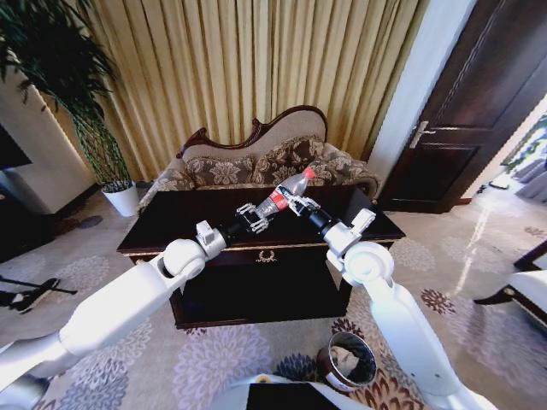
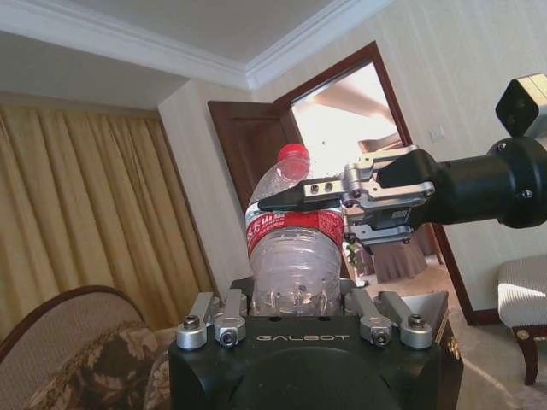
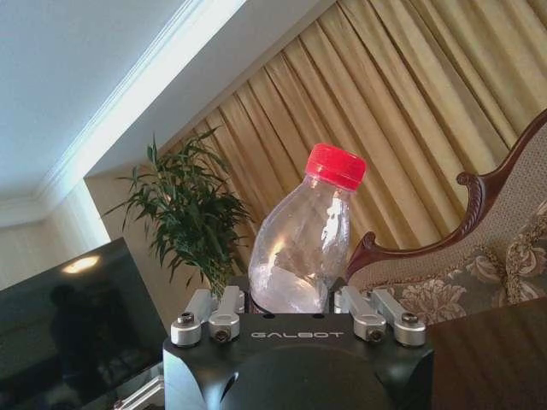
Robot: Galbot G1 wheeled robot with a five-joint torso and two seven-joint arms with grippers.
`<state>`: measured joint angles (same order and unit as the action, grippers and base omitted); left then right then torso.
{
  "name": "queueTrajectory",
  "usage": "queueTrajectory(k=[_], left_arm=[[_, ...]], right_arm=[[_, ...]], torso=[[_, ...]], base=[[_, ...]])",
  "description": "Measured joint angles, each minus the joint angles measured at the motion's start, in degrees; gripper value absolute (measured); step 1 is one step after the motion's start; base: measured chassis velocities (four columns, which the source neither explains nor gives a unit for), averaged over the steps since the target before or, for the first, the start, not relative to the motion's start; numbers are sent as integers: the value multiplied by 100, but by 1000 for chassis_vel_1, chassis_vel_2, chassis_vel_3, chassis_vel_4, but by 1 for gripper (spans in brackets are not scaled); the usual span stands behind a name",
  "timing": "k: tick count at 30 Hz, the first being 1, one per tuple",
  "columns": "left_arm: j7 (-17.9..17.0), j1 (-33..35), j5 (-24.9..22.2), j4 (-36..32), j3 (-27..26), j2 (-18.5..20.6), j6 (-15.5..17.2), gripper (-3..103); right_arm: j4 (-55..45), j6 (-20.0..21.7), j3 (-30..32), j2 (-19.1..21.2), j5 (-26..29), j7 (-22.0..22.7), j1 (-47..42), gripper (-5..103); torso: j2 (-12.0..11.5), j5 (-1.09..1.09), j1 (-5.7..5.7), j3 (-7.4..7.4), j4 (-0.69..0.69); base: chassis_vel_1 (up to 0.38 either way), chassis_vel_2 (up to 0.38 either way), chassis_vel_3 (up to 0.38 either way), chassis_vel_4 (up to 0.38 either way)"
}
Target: Move to the front of the table and place the trash on the table into the trash bin.
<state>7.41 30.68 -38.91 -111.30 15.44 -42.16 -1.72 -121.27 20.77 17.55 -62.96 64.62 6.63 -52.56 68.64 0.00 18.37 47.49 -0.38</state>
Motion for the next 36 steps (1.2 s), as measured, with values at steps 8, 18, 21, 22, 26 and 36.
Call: queueTrajectory(k=[8,18,21,22,26,36], left_arm=[[11,147,-18,-78,-164,61,191,76],[83,233,-56,-127,-267,116,231,99],[86,339,-141,-221,-400,129,271,100],[86,384,-164,-249,-452,136,281,100],[128,686,-230,-452,-781,229,433,100],[-452,1976,-366,-1098,-2105,455,632,100]], right_arm=[[11,-13,41,20,-34,37,-37,30],[18,-19,26,9,-50,33,-38,29],[39,-27,28,18,-80,30,-43,29],[45,-32,31,20,-95,28,-48,29],[61,-50,45,27,-132,27,-75,29],[95,-162,100,34,-251,23,-184,29]], torso=[[0,0,0,0,0],[0,-1,0,0,0],[0,-1,0,0,0],[0,0,0,0,0],[0,0,0,0,0],[0,-1,0,0,2]], base=[[0,0,0,0],[0,0,0,0],[0,0,0,0],[0,0,0,0],[0,0,0,0],[0,0,0,0]])
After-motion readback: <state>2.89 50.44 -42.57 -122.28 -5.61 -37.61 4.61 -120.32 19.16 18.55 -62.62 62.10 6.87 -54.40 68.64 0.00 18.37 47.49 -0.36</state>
